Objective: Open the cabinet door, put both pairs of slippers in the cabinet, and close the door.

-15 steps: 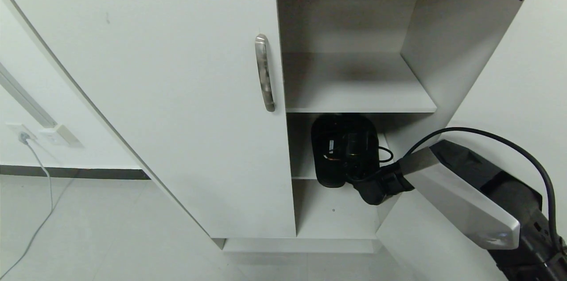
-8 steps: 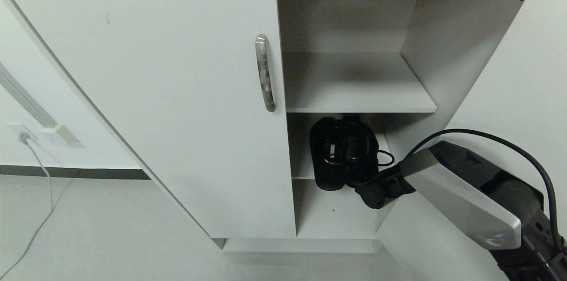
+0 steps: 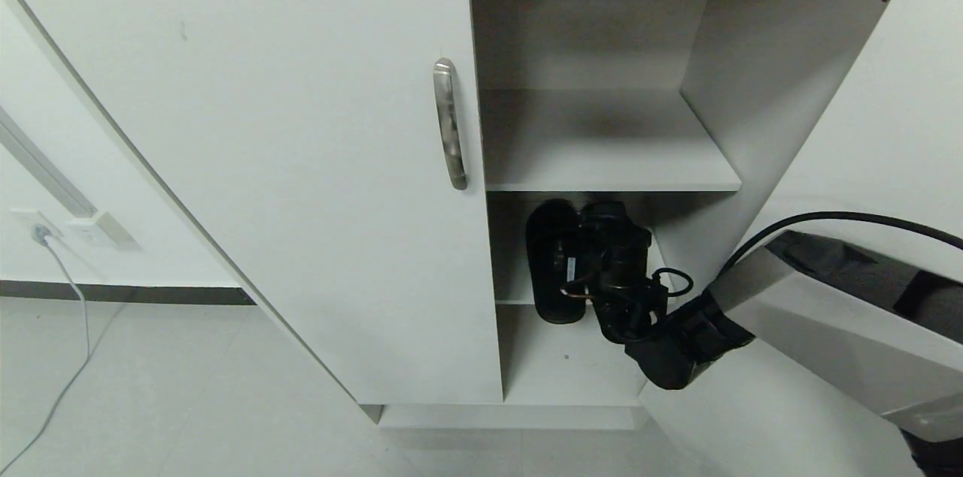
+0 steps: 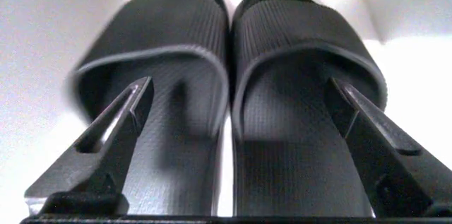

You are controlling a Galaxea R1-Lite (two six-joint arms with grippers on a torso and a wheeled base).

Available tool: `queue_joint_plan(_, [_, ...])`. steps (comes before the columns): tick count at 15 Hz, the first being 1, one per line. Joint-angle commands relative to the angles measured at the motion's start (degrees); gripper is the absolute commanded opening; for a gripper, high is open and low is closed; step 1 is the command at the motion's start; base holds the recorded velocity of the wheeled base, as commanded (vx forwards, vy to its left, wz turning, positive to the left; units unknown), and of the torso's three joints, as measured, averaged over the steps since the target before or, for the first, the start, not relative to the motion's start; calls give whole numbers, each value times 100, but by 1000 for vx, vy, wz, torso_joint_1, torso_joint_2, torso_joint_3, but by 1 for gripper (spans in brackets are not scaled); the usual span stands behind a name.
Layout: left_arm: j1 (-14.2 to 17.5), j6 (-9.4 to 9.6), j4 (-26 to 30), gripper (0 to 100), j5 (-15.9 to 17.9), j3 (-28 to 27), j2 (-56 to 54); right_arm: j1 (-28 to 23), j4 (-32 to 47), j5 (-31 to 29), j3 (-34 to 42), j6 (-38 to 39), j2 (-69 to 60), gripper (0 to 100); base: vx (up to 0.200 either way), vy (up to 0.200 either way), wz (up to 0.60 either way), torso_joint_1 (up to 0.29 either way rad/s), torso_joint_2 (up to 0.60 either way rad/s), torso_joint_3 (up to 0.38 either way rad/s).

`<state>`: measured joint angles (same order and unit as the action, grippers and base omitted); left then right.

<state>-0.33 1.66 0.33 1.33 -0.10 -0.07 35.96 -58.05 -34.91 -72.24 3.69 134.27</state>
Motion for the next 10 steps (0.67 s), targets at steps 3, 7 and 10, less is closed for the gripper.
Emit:
queue_joint_plan(3, [-2, 1, 2, 0, -1, 1, 7, 552, -989, 2, 1933, 0, -955, 100, 0, 0, 0, 0, 0, 0])
queue_joint_plan(7, [-2, 1, 2, 0, -1, 1, 7, 877, -1753, 11, 3146, -9, -1210, 100, 0, 0, 0, 0, 0, 0])
queue_joint_plan(10, [-2, 10, 2, 0, -1, 1, 7, 939, -1973, 20, 3322, 9, -1175, 100, 0, 0, 0, 0, 0, 0])
